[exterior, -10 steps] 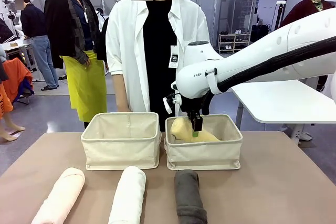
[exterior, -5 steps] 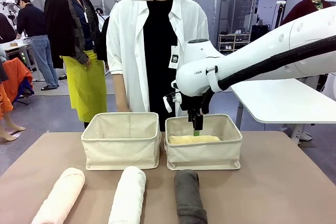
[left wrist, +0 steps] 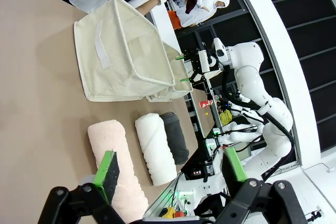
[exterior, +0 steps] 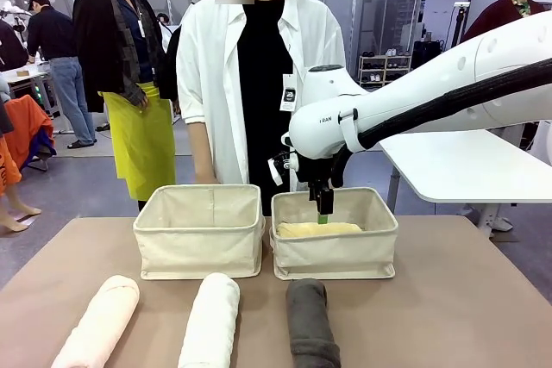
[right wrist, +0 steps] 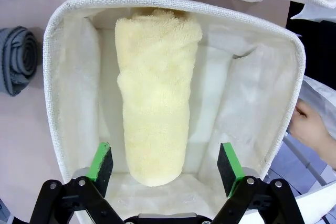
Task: Divide the towels into two baskets.
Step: Pick up one hotel-folded towel from the bottom of the table and place it in the Fabric basket indicated by the person.
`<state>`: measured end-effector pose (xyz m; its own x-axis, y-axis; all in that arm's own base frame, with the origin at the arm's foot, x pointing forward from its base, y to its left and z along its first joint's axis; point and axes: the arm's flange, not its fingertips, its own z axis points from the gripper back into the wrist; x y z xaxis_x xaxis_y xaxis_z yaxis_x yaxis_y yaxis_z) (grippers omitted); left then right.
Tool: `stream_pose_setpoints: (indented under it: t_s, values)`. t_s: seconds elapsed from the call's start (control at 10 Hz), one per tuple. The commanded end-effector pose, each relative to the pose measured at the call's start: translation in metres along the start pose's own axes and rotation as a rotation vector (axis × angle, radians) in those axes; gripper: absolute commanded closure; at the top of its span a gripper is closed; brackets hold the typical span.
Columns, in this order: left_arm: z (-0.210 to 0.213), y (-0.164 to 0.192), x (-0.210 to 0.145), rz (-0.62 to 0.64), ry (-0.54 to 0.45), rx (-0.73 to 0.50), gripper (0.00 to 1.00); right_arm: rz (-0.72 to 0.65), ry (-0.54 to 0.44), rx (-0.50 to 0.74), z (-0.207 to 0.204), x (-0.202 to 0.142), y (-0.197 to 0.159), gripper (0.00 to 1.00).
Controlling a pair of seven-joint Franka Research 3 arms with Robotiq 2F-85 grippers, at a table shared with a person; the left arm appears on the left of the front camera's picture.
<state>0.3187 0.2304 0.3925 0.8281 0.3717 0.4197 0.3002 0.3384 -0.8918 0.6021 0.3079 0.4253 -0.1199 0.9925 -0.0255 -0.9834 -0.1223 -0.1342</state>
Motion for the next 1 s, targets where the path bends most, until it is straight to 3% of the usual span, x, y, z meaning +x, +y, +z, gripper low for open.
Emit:
stream_pose_setpoints:
  t_s: [0.0, 0.2, 0.3, 0.5, 0.9]
  values:
    - [0.003, -0.001, -0.002, -0.004, -0.001, -0.011, 0.00, 0.003, -0.001, -0.010, 0.000, 0.000, 0.000, 0.00]
    - [0.003, -0.001, -0.002, -0.004, -0.001, -0.011, 0.00, 0.000, 0.000, 0.000, 0.000, 0.000, 0.000, 0.00]
    - [0.003, -0.001, -0.002, -0.004, -0.001, -0.011, 0.00, -0.030, 0.016, -0.017, 0.030, -0.003, 0.006, 0.00]
    - [0.003, -0.001, -0.002, -0.004, -0.001, -0.011, 0.00, -0.165, -0.065, 0.061, 0.073, -0.039, 0.036, 0.00]
    - [0.003, -0.001, -0.002, -0.004, -0.001, -0.011, 0.00, -0.575, -0.382, 0.246, 0.079, -0.126, 0.100, 0.00]
